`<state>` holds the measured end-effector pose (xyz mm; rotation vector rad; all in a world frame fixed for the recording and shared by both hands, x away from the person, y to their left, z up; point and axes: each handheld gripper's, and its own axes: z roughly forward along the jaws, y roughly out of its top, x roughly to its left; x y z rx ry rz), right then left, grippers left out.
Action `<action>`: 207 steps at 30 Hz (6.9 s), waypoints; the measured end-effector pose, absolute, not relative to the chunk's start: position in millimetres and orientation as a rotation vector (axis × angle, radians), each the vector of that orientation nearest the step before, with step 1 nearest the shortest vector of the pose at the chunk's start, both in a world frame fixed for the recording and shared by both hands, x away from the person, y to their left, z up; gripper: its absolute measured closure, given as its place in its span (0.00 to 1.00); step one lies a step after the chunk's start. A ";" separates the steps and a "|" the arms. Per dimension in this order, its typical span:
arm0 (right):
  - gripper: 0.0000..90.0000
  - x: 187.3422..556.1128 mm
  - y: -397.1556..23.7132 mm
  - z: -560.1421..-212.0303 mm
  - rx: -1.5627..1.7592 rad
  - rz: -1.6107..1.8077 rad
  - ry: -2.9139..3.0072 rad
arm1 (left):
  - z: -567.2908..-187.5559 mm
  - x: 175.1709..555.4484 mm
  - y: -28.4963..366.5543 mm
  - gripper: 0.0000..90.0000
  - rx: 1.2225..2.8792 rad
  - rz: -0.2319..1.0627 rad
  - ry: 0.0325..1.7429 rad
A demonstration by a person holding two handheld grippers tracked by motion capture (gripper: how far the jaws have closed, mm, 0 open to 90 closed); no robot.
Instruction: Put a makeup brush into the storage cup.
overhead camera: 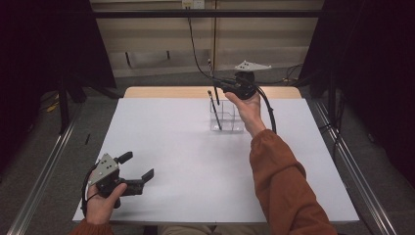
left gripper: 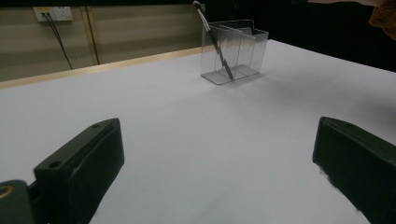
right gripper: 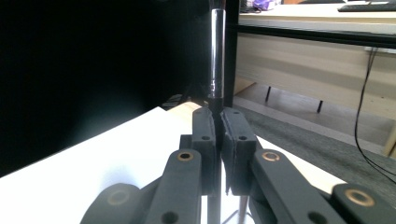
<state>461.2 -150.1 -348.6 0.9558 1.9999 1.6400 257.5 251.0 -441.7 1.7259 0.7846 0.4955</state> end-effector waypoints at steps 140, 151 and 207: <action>0.02 405.3 -176.3 -411.6 1.018 1.538 1.929 | -442.8 260.6 253.8 0.02 1.727 0.519 0.809; 0.02 385.4 -189.2 -406.4 0.989 1.515 1.930 | -442.7 260.9 253.1 0.02 1.714 0.509 0.802; 0.02 258.8 -280.3 -432.5 1.111 1.495 1.858 | -440.8 256.6 253.0 0.02 1.698 0.512 0.779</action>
